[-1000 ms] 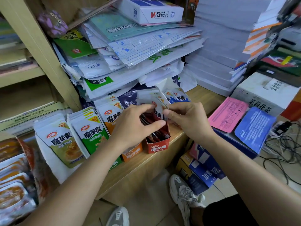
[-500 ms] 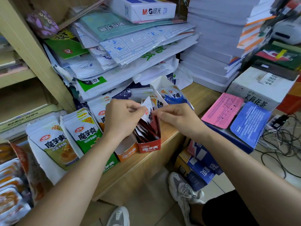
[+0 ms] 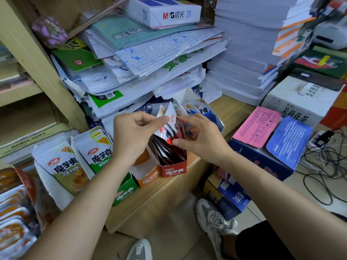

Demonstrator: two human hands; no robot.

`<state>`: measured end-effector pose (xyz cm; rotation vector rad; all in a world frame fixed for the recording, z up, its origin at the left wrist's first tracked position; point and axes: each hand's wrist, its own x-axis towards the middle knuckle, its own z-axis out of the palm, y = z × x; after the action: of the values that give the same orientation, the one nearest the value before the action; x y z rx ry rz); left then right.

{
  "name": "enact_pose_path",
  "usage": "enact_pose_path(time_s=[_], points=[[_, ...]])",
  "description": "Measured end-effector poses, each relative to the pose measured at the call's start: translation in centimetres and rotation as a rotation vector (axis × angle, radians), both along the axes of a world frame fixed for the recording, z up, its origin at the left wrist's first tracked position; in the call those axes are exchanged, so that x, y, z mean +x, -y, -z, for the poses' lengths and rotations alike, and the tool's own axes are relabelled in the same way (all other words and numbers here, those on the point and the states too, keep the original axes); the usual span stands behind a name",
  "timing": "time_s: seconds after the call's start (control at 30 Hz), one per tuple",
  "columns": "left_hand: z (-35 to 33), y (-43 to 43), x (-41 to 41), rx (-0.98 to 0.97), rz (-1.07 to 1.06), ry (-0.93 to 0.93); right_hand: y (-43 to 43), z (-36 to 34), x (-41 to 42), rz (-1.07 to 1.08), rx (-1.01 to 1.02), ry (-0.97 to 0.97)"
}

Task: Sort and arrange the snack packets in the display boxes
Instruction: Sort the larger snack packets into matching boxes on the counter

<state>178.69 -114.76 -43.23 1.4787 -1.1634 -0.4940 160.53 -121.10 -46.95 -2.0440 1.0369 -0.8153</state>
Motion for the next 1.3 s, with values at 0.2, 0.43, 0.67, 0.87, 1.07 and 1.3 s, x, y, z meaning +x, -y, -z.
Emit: enact_pose_path(time_s=[0.2, 0.43, 0.67, 0.87, 1.07, 1.3], points=[[0.2, -0.1, 2.0, -0.058, -0.035, -0.009, 0.7, 0.6, -0.3, -0.036, 0.071, 0.050], [-1.2, -0.6, 3.1, -0.138, -0.169, -0.050, 0.4, 1.3, 0.3, 0.023, -0.084, 0.013], [-3.4, -0.7, 3.5, -0.370, -0.156, 0.051, -0.1, 1.1, 0.7, 0.288, -0.240, 0.133], [-2.8, -0.3, 3.6, -0.372, -0.054, 0.136, -0.2, 0.0, 0.4, 0.469, -0.300, 0.233], [-2.7, -0.2, 4.3, -0.458, -0.091, 0.128, 0.4, 0.5, -0.1, 0.523, -0.237, 0.297], [-2.8, -0.4, 4.8, -0.530, -0.080, 0.100, 1.1, 1.0, -0.4, 0.557, -0.159, 0.323]])
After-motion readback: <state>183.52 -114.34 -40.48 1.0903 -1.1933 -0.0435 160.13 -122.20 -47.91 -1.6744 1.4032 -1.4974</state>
